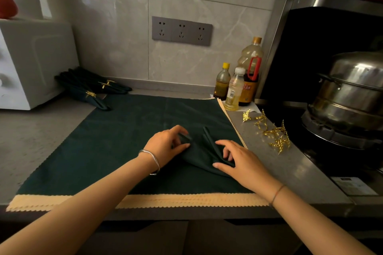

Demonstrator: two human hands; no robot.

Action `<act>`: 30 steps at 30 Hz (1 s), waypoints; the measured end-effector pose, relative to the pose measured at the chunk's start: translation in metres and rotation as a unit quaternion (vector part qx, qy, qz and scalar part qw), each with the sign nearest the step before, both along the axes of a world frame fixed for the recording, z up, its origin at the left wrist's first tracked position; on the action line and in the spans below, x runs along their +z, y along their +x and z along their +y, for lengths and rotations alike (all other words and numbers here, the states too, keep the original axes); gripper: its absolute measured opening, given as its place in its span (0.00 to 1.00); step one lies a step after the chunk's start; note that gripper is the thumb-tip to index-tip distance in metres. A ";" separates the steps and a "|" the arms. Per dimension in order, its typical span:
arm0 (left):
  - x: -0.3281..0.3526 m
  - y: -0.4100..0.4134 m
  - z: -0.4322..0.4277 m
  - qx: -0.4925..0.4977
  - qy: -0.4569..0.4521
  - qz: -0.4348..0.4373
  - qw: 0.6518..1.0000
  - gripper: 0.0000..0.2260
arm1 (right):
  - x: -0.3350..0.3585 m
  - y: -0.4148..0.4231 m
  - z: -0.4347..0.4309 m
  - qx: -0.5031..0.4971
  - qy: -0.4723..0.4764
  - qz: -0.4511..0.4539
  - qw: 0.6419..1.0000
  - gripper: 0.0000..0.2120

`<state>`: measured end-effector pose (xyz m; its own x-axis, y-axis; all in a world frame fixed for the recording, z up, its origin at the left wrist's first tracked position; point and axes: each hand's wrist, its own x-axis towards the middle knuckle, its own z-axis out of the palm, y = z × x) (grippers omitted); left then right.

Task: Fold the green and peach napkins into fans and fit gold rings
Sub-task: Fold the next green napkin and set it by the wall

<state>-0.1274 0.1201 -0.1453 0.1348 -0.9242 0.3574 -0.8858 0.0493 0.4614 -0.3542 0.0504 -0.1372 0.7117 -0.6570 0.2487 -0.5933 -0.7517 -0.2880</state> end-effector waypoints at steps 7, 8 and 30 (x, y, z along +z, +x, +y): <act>-0.007 0.000 -0.008 -0.063 0.014 -0.125 0.990 0.23 | 0.001 0.005 -0.002 0.045 -0.016 0.053 0.997 0.20; -0.007 0.000 -0.010 -0.081 0.049 -0.150 0.984 0.23 | 0.001 0.005 -0.002 0.046 -0.017 0.056 0.997 0.20; -0.008 -0.001 -0.019 -0.089 0.204 -0.110 0.969 0.20 | -0.001 0.035 0.018 0.031 -0.211 0.235 0.948 0.28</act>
